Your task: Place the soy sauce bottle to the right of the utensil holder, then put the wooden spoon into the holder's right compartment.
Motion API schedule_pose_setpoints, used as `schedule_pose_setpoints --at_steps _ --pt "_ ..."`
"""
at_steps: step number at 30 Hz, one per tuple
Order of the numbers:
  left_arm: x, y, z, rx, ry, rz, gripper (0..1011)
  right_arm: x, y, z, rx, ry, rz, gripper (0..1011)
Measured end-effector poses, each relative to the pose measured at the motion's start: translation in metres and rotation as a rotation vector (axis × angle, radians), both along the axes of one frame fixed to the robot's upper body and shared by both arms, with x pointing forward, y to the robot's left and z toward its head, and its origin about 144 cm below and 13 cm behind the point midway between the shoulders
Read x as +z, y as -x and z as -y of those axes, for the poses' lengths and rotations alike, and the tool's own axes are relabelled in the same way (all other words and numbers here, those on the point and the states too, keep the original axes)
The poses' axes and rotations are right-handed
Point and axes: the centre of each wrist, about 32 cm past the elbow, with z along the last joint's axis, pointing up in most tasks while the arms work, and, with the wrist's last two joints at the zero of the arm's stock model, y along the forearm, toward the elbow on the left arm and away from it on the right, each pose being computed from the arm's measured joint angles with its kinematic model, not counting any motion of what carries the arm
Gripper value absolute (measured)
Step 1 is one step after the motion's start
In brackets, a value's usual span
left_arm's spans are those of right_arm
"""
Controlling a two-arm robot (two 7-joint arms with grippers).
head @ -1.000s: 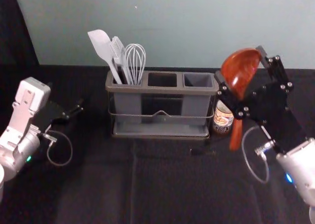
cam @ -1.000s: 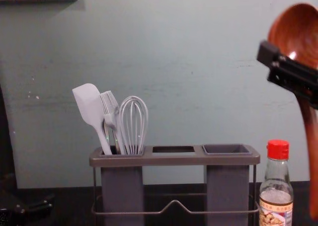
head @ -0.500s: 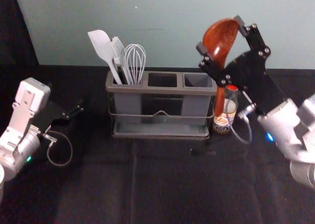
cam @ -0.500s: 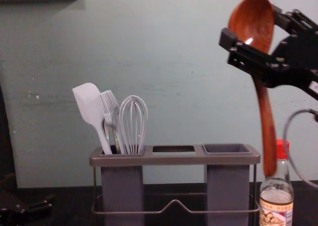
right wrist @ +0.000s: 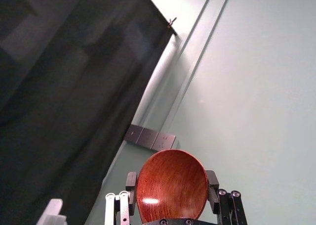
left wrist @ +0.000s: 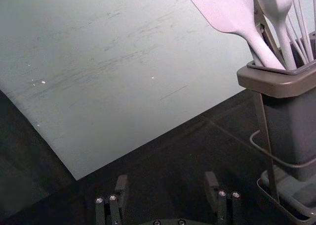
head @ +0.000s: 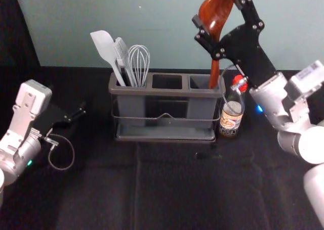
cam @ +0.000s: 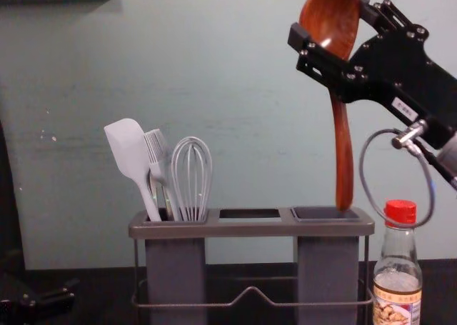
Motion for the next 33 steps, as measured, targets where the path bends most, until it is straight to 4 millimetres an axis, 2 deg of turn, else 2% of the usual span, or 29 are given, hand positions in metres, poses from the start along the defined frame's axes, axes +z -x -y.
schedule_pose_setpoints --at_steps 8,14,22,33 --pt "0.000 0.000 0.000 0.000 0.000 0.000 1005 -0.001 -0.021 -0.006 -0.004 -0.015 0.022 838" --pt "0.000 0.000 0.000 0.000 0.000 0.000 1005 -0.009 -0.028 -0.011 -0.007 -0.018 0.016 838" --pt "0.000 0.000 0.000 0.000 0.000 0.000 1005 -0.022 -0.029 -0.017 -0.010 -0.018 0.000 838" --pt "0.000 0.000 0.000 0.000 0.000 0.000 1005 -0.048 -0.019 -0.015 -0.015 -0.007 -0.048 838"
